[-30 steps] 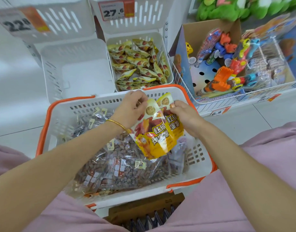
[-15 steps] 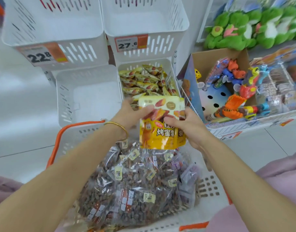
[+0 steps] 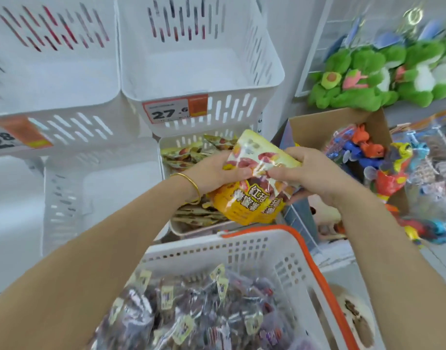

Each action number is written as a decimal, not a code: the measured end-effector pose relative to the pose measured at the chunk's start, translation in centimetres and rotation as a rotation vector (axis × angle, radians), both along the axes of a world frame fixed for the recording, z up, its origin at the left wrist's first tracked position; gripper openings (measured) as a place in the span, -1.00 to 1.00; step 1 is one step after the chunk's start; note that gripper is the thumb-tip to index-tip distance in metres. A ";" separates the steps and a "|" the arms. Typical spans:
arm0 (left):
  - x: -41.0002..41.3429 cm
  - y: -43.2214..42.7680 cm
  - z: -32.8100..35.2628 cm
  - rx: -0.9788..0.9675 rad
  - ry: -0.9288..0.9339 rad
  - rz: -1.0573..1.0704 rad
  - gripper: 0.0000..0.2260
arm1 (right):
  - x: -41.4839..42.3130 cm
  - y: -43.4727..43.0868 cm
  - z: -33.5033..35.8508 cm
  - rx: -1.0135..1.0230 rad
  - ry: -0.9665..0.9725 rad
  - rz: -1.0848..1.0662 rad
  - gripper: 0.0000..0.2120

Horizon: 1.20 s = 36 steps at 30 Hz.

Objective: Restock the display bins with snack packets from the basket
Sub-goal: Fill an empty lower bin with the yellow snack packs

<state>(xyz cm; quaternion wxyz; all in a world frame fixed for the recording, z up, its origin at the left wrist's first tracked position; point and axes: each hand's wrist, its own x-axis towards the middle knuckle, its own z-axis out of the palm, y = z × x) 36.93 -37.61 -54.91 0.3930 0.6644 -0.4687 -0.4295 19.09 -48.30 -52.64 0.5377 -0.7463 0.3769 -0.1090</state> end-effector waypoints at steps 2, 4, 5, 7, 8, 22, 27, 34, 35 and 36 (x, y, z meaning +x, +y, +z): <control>1.3 -2.7 -1.5 -0.073 -0.139 0.150 -0.80 | 0.2 -0.3 -2.0 -0.124 -0.073 -0.203 -0.87; 2.9 -5.1 -3.5 -0.132 -0.447 0.264 -0.80 | 0.3 -0.4 -3.5 -0.278 -0.051 -0.346 -0.82; 3.6 -6.1 -4.5 -0.143 -0.612 0.258 -0.78 | 0.4 -0.4 -4.0 -0.362 -0.002 -0.385 -0.80; 4.9 -7.9 -6.5 -0.136 -0.907 0.172 -0.64 | 0.8 -0.6 -4.8 -0.492 0.080 -0.423 -0.77; 5.2 -8.7 -7.2 -0.117 -1.055 0.116 -0.57 | 1.0 -0.8 -5.2 -0.535 0.096 -0.428 -0.75; 8.7 -10.5 -10.3 -0.107 -1.090 -0.131 -0.67 | 3.0 -3.1 -8.4 -0.561 -0.254 -0.134 -0.68; 8.9 -10.0 -10.7 -0.169 -1.028 -0.167 -0.72 | 4.8 -3.9 -8.6 -0.546 -0.303 -0.127 -0.76; 8.8 -9.7 -10.7 -0.112 -1.009 -0.083 -0.68 | 5.6 -4.8 -9.6 -0.503 -0.028 -0.259 -0.87; 8.8 -9.7 -10.7 -0.124 -1.001 -0.069 -0.67 | 5.3 -4.7 -9.5 -0.489 0.008 -0.236 -0.88; 8.9 -9.7 -10.7 -0.135 -0.993 -0.064 -0.67 | 5.0 -4.5 -9.1 -0.477 0.039 -0.207 -0.89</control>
